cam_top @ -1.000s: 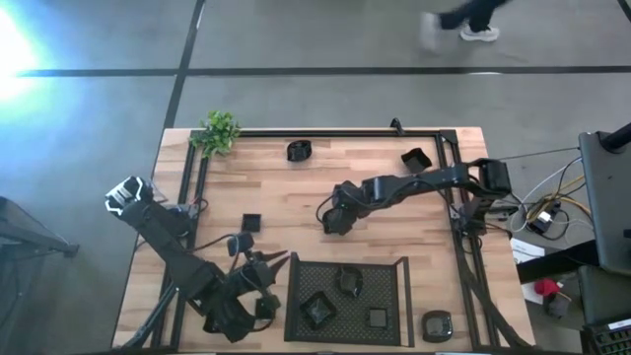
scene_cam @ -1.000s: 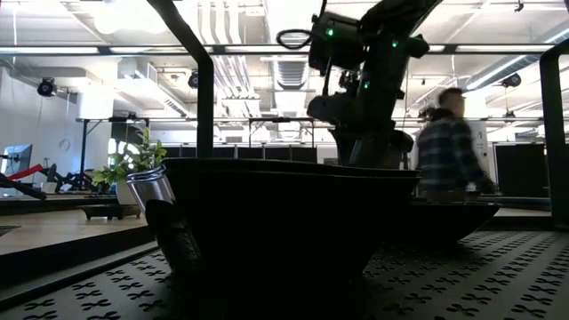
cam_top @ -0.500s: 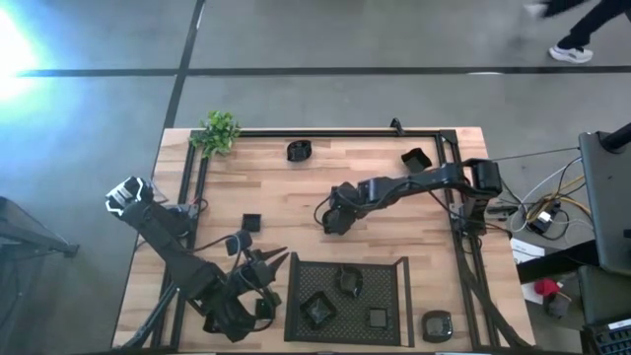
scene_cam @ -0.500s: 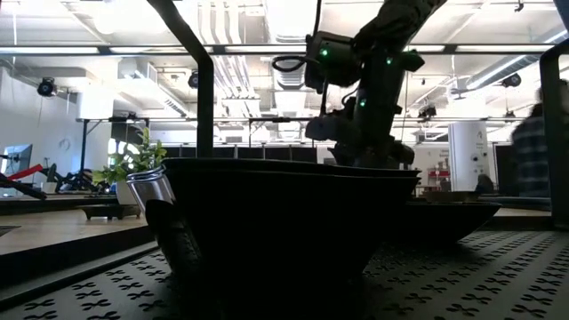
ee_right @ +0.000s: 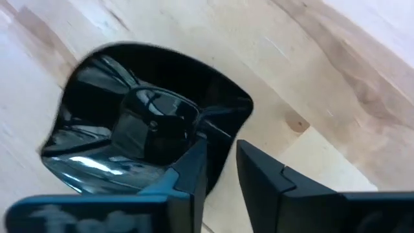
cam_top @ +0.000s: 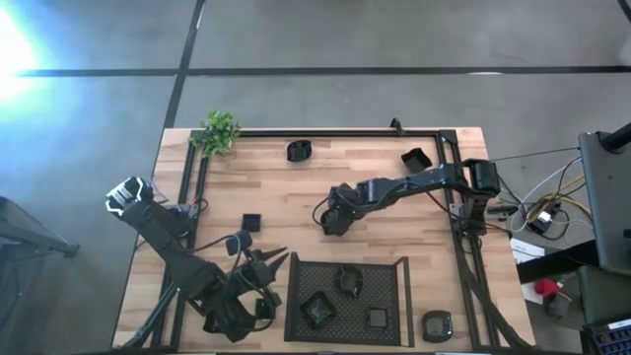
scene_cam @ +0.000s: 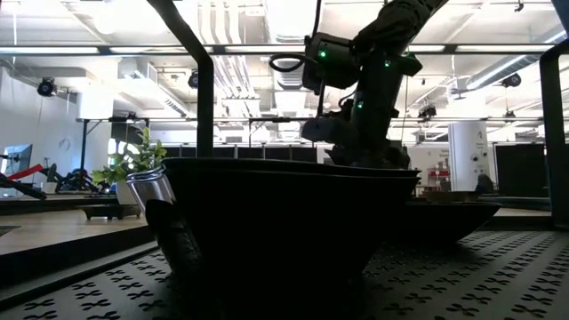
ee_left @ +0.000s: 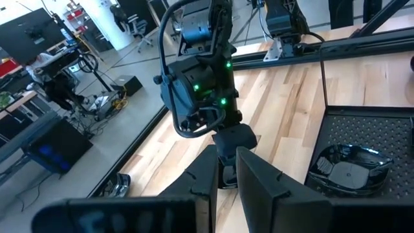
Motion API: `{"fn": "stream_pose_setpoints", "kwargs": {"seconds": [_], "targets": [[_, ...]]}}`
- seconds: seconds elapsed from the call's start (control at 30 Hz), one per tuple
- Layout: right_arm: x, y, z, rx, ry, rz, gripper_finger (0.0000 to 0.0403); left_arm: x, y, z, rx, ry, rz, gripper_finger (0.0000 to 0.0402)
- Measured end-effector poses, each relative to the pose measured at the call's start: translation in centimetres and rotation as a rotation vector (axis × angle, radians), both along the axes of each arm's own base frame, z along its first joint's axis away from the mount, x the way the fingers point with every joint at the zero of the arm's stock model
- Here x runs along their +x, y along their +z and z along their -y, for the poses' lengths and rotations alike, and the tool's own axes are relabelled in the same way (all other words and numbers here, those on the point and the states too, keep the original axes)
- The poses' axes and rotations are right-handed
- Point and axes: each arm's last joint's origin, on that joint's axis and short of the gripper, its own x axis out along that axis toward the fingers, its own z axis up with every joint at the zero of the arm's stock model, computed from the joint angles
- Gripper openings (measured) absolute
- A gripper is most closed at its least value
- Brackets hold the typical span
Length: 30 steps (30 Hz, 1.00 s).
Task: Pick & Place Mini shaped plates
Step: Stack the leaf shaped plate on top of the other leaf shaped plate on the shelf
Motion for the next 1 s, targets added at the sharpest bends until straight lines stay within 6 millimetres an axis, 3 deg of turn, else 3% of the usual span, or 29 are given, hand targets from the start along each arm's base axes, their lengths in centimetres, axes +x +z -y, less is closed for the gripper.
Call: {"fn": "stream_pose_setpoints", "kwargs": {"seconds": [0.23, 0.53, 0.77, 1.0], "targets": [[-0.1, -0.1, 0.0, -0.009, 0.026, -0.006, 0.0018, 0.0, 0.0, 0.0, 0.0, -0.001, -0.001, 0.0053], [-0.2, 0.6, -0.1, -0.03, 0.079, 0.004, 0.0008, 0.0, 0.0, 0.0, 0.0, -0.001, -0.001, 0.0053], [-0.6, 3.6, -0.5, -0.056, 0.122, 0.089, 0.0008, 0.0, 0.0, 0.0, 0.0, -0.001, -0.002, 0.0053], [-2.4, 7.6, -2.1, -0.062, 0.174, 0.167, 0.0008, 0.0, 0.0, 0.0, 0.002, -0.001, -0.003, 0.0053]]}}
